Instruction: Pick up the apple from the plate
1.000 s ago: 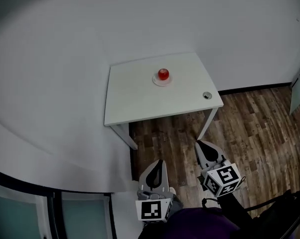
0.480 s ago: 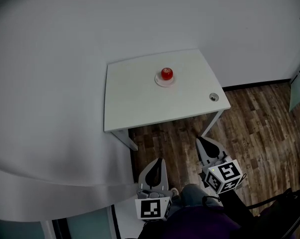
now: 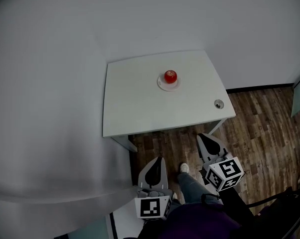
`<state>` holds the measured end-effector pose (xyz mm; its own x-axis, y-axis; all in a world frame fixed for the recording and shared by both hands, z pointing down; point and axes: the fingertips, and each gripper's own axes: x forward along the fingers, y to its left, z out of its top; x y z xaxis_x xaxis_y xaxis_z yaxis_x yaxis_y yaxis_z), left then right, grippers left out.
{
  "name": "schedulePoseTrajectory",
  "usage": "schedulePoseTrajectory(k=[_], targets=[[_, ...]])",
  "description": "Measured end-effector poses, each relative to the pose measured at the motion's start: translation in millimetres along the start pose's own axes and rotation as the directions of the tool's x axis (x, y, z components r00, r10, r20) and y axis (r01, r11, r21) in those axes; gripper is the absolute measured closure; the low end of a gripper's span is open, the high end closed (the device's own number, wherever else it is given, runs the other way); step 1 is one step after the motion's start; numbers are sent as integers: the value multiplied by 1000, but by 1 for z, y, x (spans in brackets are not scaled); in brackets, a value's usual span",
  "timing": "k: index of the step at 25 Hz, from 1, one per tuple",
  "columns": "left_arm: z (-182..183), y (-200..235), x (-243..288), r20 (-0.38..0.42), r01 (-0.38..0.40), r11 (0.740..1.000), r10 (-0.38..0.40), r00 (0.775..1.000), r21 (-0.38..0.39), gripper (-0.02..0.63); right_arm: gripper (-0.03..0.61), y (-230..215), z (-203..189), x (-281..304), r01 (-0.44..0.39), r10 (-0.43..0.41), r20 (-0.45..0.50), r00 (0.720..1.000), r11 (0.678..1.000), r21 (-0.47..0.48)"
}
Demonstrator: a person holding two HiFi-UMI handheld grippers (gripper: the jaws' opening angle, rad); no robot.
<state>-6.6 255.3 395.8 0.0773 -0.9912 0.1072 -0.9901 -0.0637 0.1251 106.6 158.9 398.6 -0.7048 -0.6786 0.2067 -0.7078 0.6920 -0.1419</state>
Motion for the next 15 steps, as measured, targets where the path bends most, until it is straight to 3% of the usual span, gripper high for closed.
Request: schedulePoseTrajectory(k=[15], targets=[[26,29,137,18,-89,996,89,996,-1,607,568,-78,39,124,-105,104,-25,994,994,-21]])
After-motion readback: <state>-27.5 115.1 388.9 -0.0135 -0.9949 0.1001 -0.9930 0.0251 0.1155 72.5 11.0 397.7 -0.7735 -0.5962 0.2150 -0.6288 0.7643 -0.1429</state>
